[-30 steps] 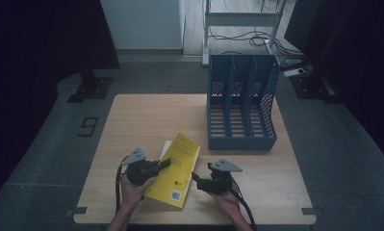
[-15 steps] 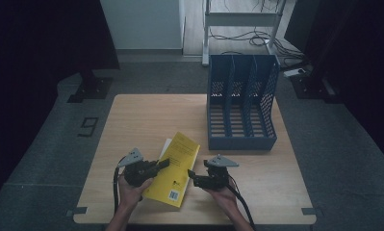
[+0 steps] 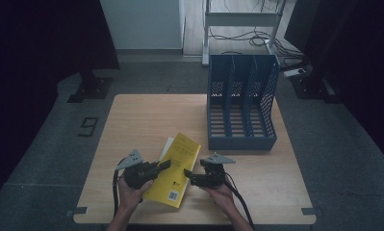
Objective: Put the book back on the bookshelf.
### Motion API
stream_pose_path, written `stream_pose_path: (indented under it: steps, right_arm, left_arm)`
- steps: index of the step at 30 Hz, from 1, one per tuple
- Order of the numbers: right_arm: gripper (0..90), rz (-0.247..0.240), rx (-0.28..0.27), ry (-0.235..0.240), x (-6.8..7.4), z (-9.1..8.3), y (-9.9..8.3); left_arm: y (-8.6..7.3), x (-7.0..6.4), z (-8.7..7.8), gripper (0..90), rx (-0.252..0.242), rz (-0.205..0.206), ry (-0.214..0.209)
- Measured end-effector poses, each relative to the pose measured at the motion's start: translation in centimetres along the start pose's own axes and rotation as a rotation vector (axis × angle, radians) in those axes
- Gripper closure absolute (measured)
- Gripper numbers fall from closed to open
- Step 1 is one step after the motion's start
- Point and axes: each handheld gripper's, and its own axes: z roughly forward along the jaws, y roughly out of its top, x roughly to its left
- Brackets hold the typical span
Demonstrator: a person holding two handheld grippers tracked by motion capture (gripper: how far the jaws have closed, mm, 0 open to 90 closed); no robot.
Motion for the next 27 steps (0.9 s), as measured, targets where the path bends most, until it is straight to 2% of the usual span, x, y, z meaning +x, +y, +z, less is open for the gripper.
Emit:
stream_pose_path:
  steps: [11, 18, 27]
  right_arm:
    - [15.6, 0.042, 0.019, 0.073, -0.43, 0.56, -0.32]
    - [16.4, 0.055, 0.031, 0.149, -0.31, 0.86, -0.53]
    - [19.7, 0.035, 0.022, 0.165, -0.28, 0.79, -0.61]
  left_arm:
    - [-0.02, -0.16, 0.09, 86.9, 0.000, 0.000, -0.008]
    - [-0.07, -0.45, 0.25, 86.9, 0.004, -0.001, -0.020]
    - [-0.16, -0.30, 0.33, 86.8, 0.004, -0.008, -0.028]
